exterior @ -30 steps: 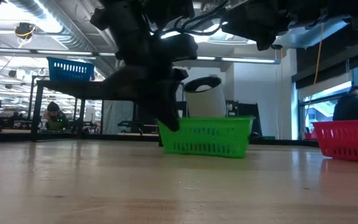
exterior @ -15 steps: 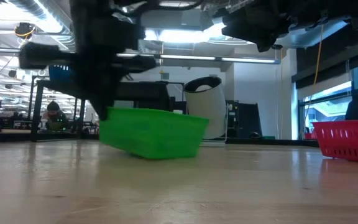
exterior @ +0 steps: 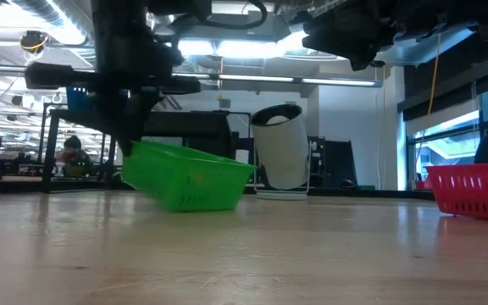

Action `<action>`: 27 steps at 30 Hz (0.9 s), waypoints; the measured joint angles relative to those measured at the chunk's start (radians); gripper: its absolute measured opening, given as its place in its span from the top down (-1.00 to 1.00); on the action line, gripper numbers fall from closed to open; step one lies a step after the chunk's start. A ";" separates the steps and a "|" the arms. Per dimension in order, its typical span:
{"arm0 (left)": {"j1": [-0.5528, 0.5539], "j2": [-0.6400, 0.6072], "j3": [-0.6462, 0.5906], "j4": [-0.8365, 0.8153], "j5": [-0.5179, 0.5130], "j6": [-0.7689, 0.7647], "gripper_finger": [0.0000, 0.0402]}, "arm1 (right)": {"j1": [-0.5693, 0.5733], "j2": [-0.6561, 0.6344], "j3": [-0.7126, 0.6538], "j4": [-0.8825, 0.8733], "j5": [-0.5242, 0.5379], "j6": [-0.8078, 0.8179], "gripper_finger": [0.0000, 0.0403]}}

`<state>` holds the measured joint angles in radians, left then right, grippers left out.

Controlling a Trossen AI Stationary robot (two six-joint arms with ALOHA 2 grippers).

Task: Pick & Place Office Desk Supplies
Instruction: Put the green bin on the shelf

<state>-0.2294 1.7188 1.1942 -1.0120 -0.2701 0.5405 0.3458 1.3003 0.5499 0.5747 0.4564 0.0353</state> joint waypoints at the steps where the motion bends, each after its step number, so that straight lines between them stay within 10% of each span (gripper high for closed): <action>1: 0.004 0.000 0.000 0.005 -0.020 -0.030 0.89 | 0.000 0.000 0.000 0.000 0.000 0.000 0.16; 27: 0.001 0.001 0.040 0.289 -0.087 -0.898 0.35 | 0.000 0.000 0.000 -0.001 -0.004 0.000 0.16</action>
<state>-0.2287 1.7199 1.2344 -0.7234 -0.3573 -0.3577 0.3458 1.3003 0.5499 0.5738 0.4525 0.0357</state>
